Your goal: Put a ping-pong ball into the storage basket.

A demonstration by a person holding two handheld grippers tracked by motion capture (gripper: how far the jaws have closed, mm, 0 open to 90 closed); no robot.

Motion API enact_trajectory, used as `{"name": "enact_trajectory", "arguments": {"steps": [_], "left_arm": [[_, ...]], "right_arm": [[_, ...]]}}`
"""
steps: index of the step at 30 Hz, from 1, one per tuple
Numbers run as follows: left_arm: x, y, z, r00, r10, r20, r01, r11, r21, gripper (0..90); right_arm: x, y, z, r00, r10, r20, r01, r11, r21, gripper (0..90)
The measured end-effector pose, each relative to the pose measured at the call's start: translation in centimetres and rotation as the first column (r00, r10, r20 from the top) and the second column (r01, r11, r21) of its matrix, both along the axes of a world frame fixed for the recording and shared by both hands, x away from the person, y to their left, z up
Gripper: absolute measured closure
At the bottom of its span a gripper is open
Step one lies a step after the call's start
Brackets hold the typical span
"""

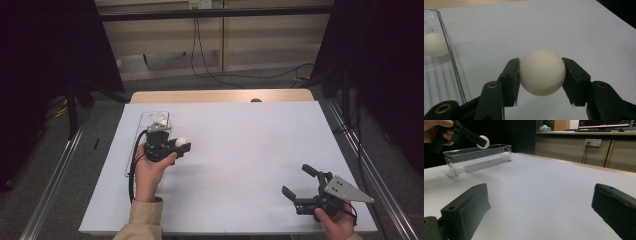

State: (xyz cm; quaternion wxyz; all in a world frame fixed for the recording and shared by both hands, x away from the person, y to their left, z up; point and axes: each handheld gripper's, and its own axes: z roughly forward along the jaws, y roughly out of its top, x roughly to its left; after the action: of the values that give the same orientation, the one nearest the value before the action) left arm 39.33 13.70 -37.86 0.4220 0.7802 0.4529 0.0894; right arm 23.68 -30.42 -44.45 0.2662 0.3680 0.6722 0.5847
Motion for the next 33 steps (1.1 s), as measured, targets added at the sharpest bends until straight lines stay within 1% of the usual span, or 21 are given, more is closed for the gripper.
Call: {"name": "enact_trajectory", "arguments": {"steps": [2,20,24,33], "left_arm": [[0.0,0.2,0.0,1.0,-0.006,-0.001,0.006,1.0,0.008,51.1],[-0.2,1.2,0.2,0.9998,0.019,0.006,-0.019,0.9997,0.013,51.1],[-0.2,1.5,0.2,0.9996,0.028,0.011,-0.028,0.9996,0.007,51.1],[-0.3,2.0,0.2,0.9995,0.03,0.014,-0.03,0.9994,0.018,51.0]], "right_arm": [[0.0,0.0,0.0,1.0,0.0,0.001,0.0,1.0,-0.001,0.8],[0.0,0.0,0.0,1.0,0.0,0.002,0.0,1.0,0.0,0.8],[0.0,0.1,0.0,1.0,0.001,0.002,-0.001,1.0,0.0,0.8],[0.0,0.0,0.0,1.0,0.001,0.003,-0.001,1.0,-0.001,0.8]]}}
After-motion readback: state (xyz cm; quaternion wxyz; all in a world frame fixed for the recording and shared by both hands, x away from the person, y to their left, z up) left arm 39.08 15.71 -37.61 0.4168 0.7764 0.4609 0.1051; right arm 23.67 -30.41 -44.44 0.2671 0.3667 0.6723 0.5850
